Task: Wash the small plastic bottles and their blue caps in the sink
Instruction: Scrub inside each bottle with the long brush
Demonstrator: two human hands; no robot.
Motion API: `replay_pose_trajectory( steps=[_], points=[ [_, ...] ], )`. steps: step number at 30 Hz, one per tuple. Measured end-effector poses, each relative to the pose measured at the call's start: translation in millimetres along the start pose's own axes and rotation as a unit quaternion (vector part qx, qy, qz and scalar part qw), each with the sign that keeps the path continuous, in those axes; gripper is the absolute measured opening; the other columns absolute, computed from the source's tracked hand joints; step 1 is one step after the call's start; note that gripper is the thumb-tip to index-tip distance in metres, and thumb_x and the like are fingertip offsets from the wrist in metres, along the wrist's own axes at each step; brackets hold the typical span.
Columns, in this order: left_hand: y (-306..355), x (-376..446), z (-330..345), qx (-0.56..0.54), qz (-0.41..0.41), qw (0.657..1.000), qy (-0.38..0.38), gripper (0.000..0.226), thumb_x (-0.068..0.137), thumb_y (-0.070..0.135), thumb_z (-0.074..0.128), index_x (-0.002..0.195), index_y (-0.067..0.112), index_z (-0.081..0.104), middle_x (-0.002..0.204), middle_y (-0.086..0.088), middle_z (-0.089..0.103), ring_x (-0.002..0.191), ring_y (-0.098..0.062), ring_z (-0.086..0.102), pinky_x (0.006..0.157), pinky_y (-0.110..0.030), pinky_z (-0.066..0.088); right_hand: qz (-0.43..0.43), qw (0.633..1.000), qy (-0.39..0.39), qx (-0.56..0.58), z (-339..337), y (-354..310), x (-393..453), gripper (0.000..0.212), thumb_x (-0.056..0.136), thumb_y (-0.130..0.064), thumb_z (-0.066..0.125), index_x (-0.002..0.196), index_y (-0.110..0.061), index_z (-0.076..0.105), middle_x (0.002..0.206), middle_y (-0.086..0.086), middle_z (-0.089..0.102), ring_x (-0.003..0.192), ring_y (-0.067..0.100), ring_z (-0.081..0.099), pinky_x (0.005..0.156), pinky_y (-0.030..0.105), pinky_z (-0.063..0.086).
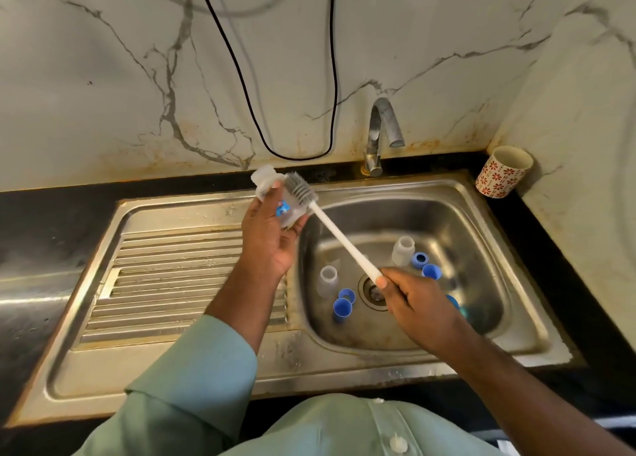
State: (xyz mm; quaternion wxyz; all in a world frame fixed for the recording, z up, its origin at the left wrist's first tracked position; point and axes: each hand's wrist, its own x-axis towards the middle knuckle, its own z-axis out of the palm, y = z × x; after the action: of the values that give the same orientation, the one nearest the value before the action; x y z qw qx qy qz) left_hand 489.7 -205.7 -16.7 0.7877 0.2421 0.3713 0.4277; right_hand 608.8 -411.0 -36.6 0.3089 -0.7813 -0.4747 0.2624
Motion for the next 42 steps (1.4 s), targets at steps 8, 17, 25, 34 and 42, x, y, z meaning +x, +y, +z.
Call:
replay_pose_trajectory(
  steps=[8, 17, 25, 34, 42],
  points=[
    [-5.9, -4.2, 0.2, -0.01, 0.004, 0.999, -0.032, 0.058, 0.084, 0.021, 0.071, 0.137, 0.007, 0.051, 0.127, -0.016, 0.064, 0.111, -0.031, 0.065, 0.085, -0.045, 0.058, -0.003, 1.0, 0.017, 0.013, 0.3, -6.8, 14.4, 0.03, 0.101, -0.041, 0.037, 0.09, -0.022, 0.057, 0.064, -0.001, 0.058, 0.053, 0.015, 0.052, 0.054, 0.035, 0.048],
    [2.6, -7.6, 0.2, -0.001, 0.016, 1.0, 0.004, 0.063, 0.082, 0.031, 0.073, 0.138, 0.015, 0.048, 0.115, -0.008, 0.065, 0.1, -0.026, 0.065, 0.069, -0.039, 0.058, 0.003, 0.999, -0.014, 0.044, 5.4, -17.2, 12.4, 0.03, 0.103, -0.034, 0.039, 0.075, -0.028, 0.05, 0.056, -0.019, 0.058, 0.05, -0.005, 0.051, 0.052, 0.013, 0.036],
    [-2.9, -20.1, -5.2, 0.098, 0.029, 0.995, 0.0, 0.058, 0.082, 0.027, 0.076, 0.134, 0.019, 0.053, 0.123, -0.007, 0.062, 0.109, -0.026, 0.062, 0.082, -0.045, 0.055, 0.013, 0.995, -0.021, 0.098, 7.9, -16.5, 12.8, 0.028, 0.102, -0.037, 0.04, 0.081, -0.028, 0.057, 0.056, -0.019, 0.059, 0.049, -0.003, 0.052, 0.052, 0.017, 0.036],
    [0.3, -25.2, -8.0, 0.04, 0.013, 0.998, -0.055, 0.059, 0.088, 0.022, 0.069, 0.14, 0.009, 0.045, 0.131, -0.018, 0.055, 0.12, -0.038, 0.06, 0.093, -0.06, 0.051, 0.01, 0.982, 0.001, 0.19, 7.8, -4.7, 7.8, 0.028, 0.101, -0.029, 0.044, 0.095, -0.01, 0.063, 0.058, -0.005, 0.053, 0.046, 0.0, 0.052, 0.046, 0.013, 0.036],
    [7.1, -28.0, -3.8, 0.052, 0.076, 0.994, -0.056, 0.057, 0.081, 0.02, 0.073, 0.133, 0.004, 0.056, 0.118, -0.013, 0.064, 0.107, -0.027, 0.062, 0.084, -0.043, 0.056, -0.003, 0.982, -0.004, 0.189, 6.4, -6.6, 3.4, 0.029, 0.102, -0.028, 0.044, 0.093, -0.008, 0.062, 0.053, -0.013, 0.053, 0.045, 0.002, 0.047, 0.047, 0.016, 0.036]
  ],
)
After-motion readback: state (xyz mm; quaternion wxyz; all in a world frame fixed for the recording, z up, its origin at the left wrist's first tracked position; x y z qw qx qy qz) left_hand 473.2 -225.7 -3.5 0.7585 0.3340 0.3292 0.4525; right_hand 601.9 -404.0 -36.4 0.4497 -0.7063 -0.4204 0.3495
